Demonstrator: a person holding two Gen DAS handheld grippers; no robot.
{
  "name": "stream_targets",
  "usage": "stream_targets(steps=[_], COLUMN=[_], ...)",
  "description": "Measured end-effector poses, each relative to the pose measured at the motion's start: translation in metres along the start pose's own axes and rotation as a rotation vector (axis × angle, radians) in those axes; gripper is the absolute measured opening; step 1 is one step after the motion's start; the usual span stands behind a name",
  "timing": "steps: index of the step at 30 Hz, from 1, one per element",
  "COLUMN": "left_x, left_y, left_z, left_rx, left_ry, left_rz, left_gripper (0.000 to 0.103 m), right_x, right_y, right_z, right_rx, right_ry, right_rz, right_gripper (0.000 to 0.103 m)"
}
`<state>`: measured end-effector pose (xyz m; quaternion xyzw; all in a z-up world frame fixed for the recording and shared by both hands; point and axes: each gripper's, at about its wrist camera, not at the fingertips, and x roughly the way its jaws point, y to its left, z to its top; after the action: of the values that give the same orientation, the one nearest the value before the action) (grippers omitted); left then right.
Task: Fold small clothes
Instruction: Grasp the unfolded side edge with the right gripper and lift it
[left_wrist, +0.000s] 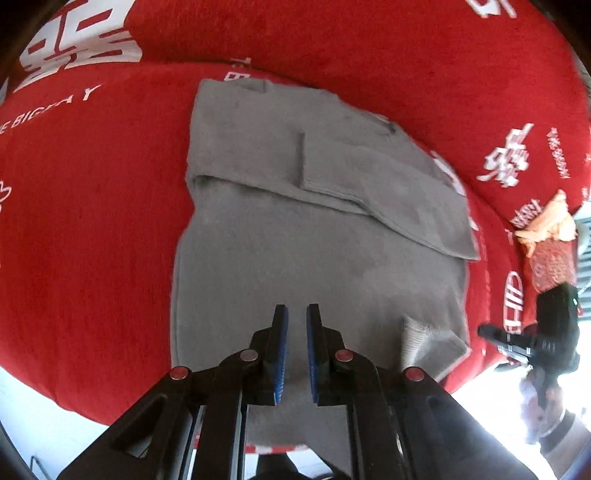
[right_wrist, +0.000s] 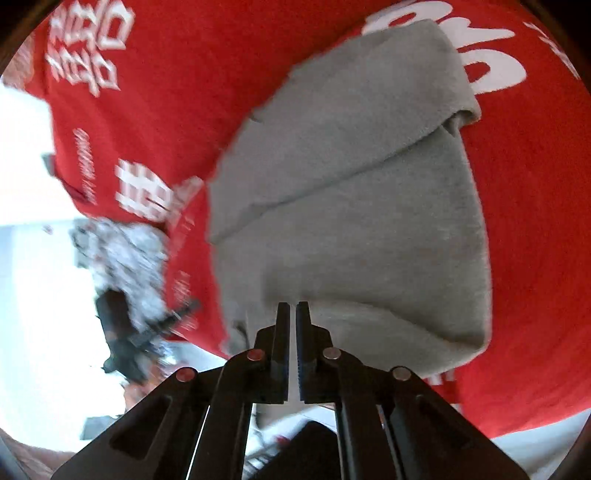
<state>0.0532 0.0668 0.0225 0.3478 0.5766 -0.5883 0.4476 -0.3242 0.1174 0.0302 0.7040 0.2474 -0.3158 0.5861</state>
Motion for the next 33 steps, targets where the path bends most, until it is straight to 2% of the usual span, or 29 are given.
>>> stream_targets(steps=[2,3,4,5,6,8,10,12,14,19,21,23,25,26,27,28,29,33], left_x=[0.005,0.006,0.006,0.007,0.008,0.001,-0.007,-0.008,-0.002,0.031,0.044,0.055,0.063,0.066,0.066,0.064,0.061,0.034], left_y=[0.001,0.001,0.002,0.003,0.001,-0.005,-0.016,-0.028,-0.038,-0.063,-0.067,-0.067,-0.067,-0.063,-0.058,-0.055,-0.053,-0.047], left_z=[0.002,-0.001,-0.003,-0.008,-0.012,-0.023,-0.032,-0.040,-0.047,-0.069,-0.070,-0.071,-0.070,-0.070,-0.070,-0.070,-0.070,-0.067], left_rx=[0.001,0.000,-0.002,-0.005,-0.001,0.045,0.143,0.227,0.314,0.588,0.616,0.625,0.619,0.602,0.591,0.580,0.568,0.518], left_ry=[0.004,0.005,0.015,0.034,0.048,0.022,-0.003,0.029,0.083,0.217,0.252,0.297,0.331,0.361,0.369,0.366,0.357,0.302], left_rz=[0.038,0.046,0.044,0.047,0.053,0.088,0.111,0.086,0.054,0.070,0.054,0.028,0.004,0.001,-0.002,-0.009,-0.012,-0.022], left_gripper=[0.012,0.012,0.012,0.021,0.049,0.082,0.083,0.083,0.083,0.083,0.082,0.081,0.049,0.022,0.017,0.016,0.010,0.010], right_x=[0.004,0.007,0.008,0.011,0.014,0.025,0.035,0.044,0.055,0.073,0.079,0.088,0.099,0.102,0.105,0.104,0.101,0.066], right_y=[0.006,0.015,0.022,0.029,0.033,0.048,0.054,0.061,0.071,0.074,0.074,0.073,0.071,0.070,0.068,0.065,0.065,0.069], right_z=[-0.003,-0.005,-0.006,-0.007,-0.010,-0.010,-0.007,-0.004,-0.001,-0.003,-0.002,0.000,-0.001,-0.004,-0.008,-0.012,-0.014,-0.020], right_rx=[-0.068,-0.133,-0.192,-0.242,-0.292,-0.413,-0.504,-0.563,-0.628,-0.736,-0.755,-0.762,-0.758,-0.766,-0.782,-0.787,-0.786,-0.759], right_ry=[0.038,0.050,0.061,0.070,0.078,0.106,0.122,0.131,0.150,0.229,0.245,0.267,0.310,0.324,0.334,0.330,0.318,0.209], right_rz=[-0.081,-0.135,-0.171,-0.197,-0.221,-0.273,-0.321,-0.344,-0.372,-0.409,-0.417,-0.425,-0.430,-0.440,-0.480,-0.503,-0.501,-0.523], right_gripper=[0.011,0.026,0.036,0.055,0.064,0.064,0.064,0.064,0.064,0.064,0.064,0.064,0.059,0.032,0.006,0.007,0.006,0.006])
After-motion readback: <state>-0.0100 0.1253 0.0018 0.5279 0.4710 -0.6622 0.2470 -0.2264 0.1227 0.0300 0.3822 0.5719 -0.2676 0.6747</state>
